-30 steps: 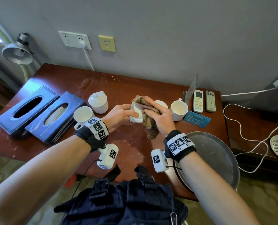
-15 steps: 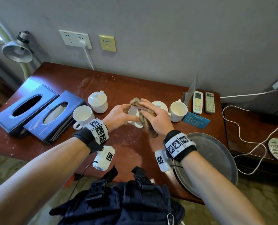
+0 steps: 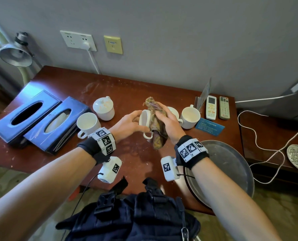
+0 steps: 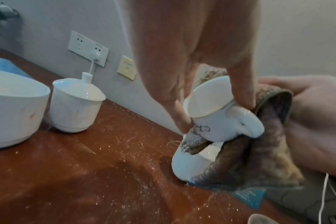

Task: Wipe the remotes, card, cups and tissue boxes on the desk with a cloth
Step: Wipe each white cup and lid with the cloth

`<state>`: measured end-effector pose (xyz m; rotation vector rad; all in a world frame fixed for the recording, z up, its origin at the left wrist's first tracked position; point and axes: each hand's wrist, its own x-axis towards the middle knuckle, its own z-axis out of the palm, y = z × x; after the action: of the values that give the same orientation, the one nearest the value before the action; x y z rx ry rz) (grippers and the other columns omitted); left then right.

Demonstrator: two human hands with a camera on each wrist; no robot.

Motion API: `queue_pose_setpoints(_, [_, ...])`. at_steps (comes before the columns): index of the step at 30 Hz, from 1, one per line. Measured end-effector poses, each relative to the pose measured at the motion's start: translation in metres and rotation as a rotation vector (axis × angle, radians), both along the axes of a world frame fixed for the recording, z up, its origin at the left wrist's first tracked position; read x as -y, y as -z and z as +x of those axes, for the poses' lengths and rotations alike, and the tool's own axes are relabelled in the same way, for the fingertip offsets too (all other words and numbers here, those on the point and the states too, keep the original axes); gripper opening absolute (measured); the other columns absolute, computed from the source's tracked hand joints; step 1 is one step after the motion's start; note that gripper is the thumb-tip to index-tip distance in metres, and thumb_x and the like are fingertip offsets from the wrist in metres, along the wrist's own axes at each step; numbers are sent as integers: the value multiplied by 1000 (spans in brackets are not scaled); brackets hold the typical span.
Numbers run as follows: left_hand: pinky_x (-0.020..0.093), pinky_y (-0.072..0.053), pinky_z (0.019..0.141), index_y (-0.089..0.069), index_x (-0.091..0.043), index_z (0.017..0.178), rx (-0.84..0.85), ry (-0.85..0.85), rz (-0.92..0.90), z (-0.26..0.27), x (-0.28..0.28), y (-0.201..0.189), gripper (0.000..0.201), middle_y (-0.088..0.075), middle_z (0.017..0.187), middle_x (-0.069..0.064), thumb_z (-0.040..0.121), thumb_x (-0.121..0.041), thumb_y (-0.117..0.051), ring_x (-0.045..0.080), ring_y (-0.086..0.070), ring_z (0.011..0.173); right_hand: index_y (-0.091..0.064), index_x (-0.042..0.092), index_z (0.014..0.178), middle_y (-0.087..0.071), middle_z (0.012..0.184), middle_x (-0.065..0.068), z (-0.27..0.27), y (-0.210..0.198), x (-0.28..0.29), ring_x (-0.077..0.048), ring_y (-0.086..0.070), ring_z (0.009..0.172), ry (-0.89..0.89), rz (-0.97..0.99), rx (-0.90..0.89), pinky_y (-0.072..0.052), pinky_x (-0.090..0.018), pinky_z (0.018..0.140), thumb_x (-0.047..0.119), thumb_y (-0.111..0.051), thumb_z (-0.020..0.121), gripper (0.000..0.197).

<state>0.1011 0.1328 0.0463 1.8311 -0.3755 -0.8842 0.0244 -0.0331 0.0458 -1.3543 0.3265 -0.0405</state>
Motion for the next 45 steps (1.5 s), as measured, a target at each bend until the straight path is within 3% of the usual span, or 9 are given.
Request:
queue_pose_setpoints(5, [36,-57,88,-53,-15,137,-172,-4,-110,0,-5,-6,47,-73,113,11,92,-11,-66,29,-71,103,-45,22,145,-57,137,1,-4,9,-10,-8,-56,123,-8,-207,64,-46,-31,106,14,-50,101,44])
queue_pose_setpoints(11, [31,-57,75,-46,-9,142,-100,-124,-62,7,-8,5,68,-69,116,14,82,-13,-77,24,-72,96,-58,29,133,-43,149,11,-14,15,-2,5,-39,134,-44,-710,278,-27,-12,111,13,-63,94,42])
queue_pose_setpoints(14, [31,-57,77,-49,-10,137,-95,-111,-64,7,-9,-1,59,-71,114,12,84,-9,-75,23,-72,96,-58,26,134,-43,149,10,-20,15,2,3,-39,136,-90,-768,335,-27,-15,113,14,-63,94,42])
queue_pose_setpoints(18, [38,-58,88,-52,-15,134,-3,0,-29,3,-6,-7,59,-71,112,6,81,-9,-78,24,-69,103,-52,31,139,-53,142,9,-12,10,1,1,-45,131,-63,-640,161,-34,-25,114,25,-54,100,40])
queue_pose_setpoints(21, [31,-56,85,-43,-17,144,109,50,40,-1,-3,-6,81,-69,114,6,74,-19,-84,20,-67,99,-58,26,132,-63,127,9,-2,3,1,-4,-55,120,-10,-539,79,-42,-34,109,24,-51,101,33])
queue_pose_setpoints(28, [27,-57,76,-50,-16,136,19,-99,-91,4,-3,-5,63,-69,116,4,81,-11,-80,18,-70,103,-55,33,135,-43,150,11,-20,4,9,4,-39,135,-163,-679,261,-29,-15,113,16,-61,96,43])
queue_pose_setpoints(35, [36,-55,91,-35,-20,142,61,-30,-89,-3,-2,-1,82,-59,129,4,76,-10,-83,22,-64,110,-61,16,125,-69,116,1,-4,-1,-1,-8,-65,107,244,-61,55,-51,-29,96,13,-55,99,27])
queue_pose_setpoints(41, [38,-50,103,-44,-47,136,-46,-9,-118,-1,-5,-1,68,-70,117,8,85,-16,-76,21,-66,111,-62,17,126,-70,118,0,-2,2,-4,-15,-65,111,254,-11,81,-51,-38,100,11,-57,97,30])
queue_pose_setpoints(45, [37,-54,95,-26,-24,155,-140,-92,-143,-2,-2,6,90,-68,125,10,82,-26,-78,22,-69,108,-59,28,128,-67,122,6,-7,5,-11,-8,-63,113,174,-179,96,-51,-35,100,13,-57,98,34])
